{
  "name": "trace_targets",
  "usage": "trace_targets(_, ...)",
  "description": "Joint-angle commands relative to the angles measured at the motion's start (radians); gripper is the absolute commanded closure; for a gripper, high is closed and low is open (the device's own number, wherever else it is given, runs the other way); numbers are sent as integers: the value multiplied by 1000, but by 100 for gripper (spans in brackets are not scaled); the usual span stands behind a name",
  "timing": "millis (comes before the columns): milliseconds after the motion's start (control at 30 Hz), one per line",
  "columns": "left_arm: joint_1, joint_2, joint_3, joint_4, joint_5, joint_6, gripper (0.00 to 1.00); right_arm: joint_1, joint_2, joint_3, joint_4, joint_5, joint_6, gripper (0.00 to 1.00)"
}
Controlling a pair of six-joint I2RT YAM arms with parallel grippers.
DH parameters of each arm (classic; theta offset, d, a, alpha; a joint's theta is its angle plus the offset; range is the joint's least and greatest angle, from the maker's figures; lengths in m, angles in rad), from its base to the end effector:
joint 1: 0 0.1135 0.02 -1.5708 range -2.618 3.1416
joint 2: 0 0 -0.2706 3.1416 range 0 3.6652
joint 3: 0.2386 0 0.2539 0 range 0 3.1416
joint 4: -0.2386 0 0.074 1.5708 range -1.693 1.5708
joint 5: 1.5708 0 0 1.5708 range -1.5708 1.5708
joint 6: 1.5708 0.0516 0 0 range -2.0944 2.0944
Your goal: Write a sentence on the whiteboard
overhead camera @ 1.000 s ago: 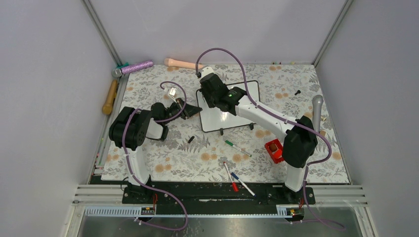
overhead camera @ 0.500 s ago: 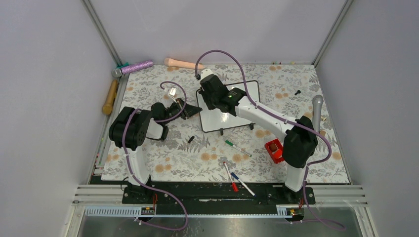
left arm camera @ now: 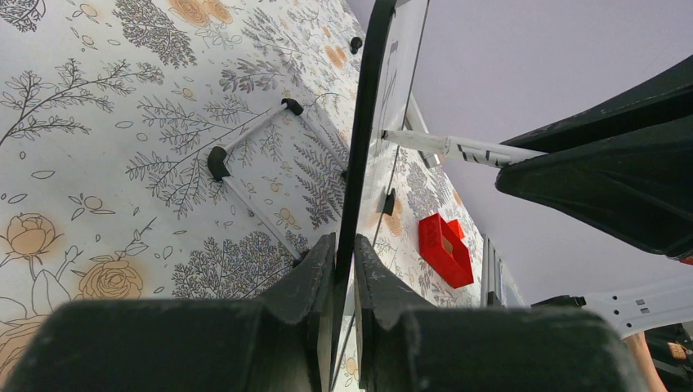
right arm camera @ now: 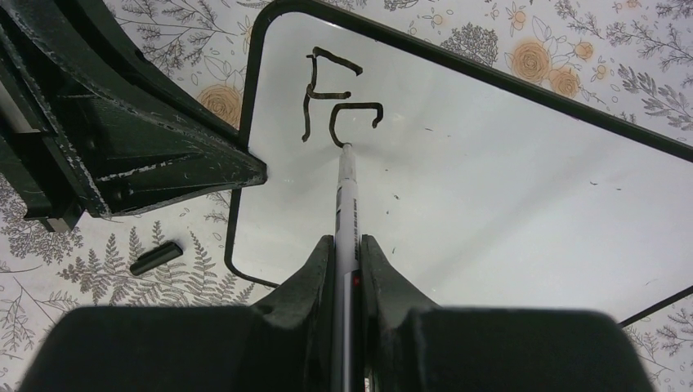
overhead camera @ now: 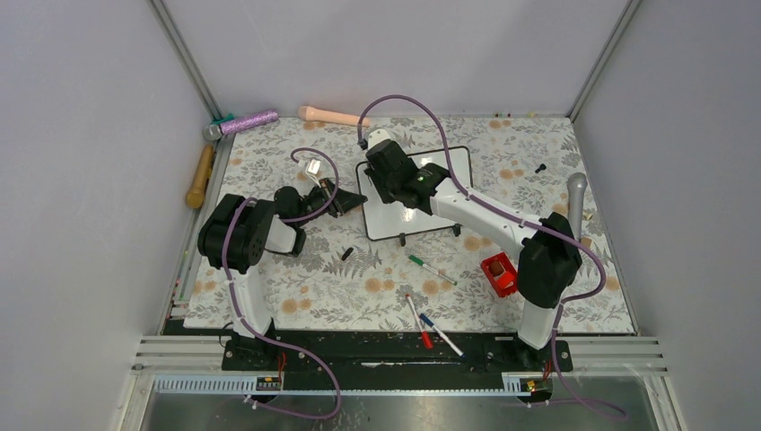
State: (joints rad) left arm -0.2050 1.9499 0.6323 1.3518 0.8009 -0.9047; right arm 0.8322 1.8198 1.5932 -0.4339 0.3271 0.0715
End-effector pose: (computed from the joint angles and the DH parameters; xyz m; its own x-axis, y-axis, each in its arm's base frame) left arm 0.3350 -0.1075 0.1448 -0.6431 -0.4253 -0.6369 0.5480 0.3254 -0.7706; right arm 0.3069 0.3124 0.3034 -0.4498 -0.3935 -0.8018 -0.4985 0.8555 -0.1402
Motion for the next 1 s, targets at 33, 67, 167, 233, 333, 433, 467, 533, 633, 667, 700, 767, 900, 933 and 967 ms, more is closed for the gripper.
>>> trace_targets(33, -8, -48, -3, 68, 18, 13, 97, -8, -23, 17, 0, 80, -6, 100)
trace_targets(67, -7, -48, -3, 69, 19, 14, 97, -9, -20, 24, -1, 83, -5, 100)
trace_targets(167, -7, -48, -3, 69, 19, 14, 97, -13, -12, 45, -3, 76, -10, 100)
trace_targets(233, -8, -48, -2, 69, 19, 14, 97, -14, -4, 61, -6, 73, -14, 100)
trace_targets(333, -8, -49, -3, 69, 20, 14, 97, -15, 6, 83, -13, 66, -13, 100)
trace_targets(433, -7, -49, -3, 69, 19, 15, 97, -15, 12, 98, -15, 63, -14, 100)
trace_targets(467, -7, -49, -3, 69, 19, 14, 97, -15, 14, 102, -18, 66, -15, 100)
trace_targets(533, -8, -48, -3, 69, 18, 14, 97, -14, 16, 106, -21, 68, -14, 100)
trace_targets(633, -8, -49, -2, 69, 19, 14, 97, -16, 17, 103, -23, 68, -15, 100)
trace_targets(667, -7, -48, -2, 69, 21, 15, 97, -16, 15, 101, -22, 66, -13, 100)
trace_targets(700, -7, -48, -2, 69, 20, 14, 97, -16, 13, 97, -24, 66, -11, 100)
trace_targets(767, -8, -48, -1, 69, 21, 14, 97, -16, 12, 92, -23, 66, -10, 100)
trace_targets(900, -7, -48, -1, 69, 20, 15, 97, -16, 8, 81, -24, 65, -9, 100)
trace_targets(933, -7, -49, -3, 68, 20, 14, 97, -16, 9, 78, -24, 66, -9, 100)
trace_targets(967, -7, -49, -3, 69, 20, 14, 97, -16, 7, 75, -23, 65, -7, 100)
